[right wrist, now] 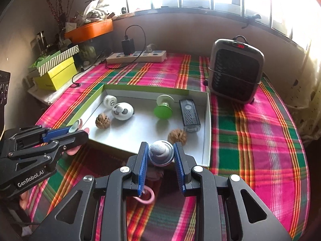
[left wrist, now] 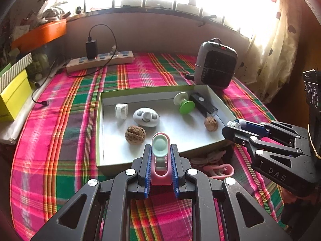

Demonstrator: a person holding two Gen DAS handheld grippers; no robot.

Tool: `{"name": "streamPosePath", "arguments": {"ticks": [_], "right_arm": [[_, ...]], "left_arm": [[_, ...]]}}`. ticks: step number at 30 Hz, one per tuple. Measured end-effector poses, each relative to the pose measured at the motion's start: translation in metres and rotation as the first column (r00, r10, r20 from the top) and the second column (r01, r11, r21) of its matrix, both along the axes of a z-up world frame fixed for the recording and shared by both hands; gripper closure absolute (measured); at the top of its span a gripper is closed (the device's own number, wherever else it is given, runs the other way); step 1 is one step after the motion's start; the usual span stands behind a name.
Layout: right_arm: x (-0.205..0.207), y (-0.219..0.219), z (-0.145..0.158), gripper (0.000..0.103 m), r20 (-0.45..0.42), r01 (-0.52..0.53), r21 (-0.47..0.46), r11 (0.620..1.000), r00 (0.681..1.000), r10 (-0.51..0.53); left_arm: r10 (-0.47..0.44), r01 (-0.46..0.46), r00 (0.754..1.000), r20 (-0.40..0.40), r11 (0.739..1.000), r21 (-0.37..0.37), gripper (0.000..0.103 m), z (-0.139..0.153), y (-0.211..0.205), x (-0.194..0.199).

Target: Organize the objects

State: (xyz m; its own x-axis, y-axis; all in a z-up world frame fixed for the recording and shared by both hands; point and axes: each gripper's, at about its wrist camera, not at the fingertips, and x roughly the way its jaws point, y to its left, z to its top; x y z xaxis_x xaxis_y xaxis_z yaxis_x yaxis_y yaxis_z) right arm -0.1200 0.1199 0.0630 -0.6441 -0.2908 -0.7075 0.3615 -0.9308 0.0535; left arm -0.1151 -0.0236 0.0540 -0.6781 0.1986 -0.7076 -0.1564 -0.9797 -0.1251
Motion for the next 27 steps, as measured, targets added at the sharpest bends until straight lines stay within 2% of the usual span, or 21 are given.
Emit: {"name": "streamPosePath", "arguments": {"ticks": [16, 27], "right_arm": [[-0.041, -0.012, -0.014, 0.076, 0.055, -0.019, -0.005, 1.000, 0.998, 0.019], [-0.053, -0.016, -0.021, 0.076, 0.071, -0.033, -0.005, 0.999, 0.997, 0.033]], "left_arm": [[-0.005, 0.004, 0.999, 0.033, 1.000, 0.006, 0.087, -0.014, 0.005, -0.029], [-0.010, 0.010, 0.998, 0.057, 1.000, -0.007, 0.087, -0.024, 0.008, -0.041]]}}
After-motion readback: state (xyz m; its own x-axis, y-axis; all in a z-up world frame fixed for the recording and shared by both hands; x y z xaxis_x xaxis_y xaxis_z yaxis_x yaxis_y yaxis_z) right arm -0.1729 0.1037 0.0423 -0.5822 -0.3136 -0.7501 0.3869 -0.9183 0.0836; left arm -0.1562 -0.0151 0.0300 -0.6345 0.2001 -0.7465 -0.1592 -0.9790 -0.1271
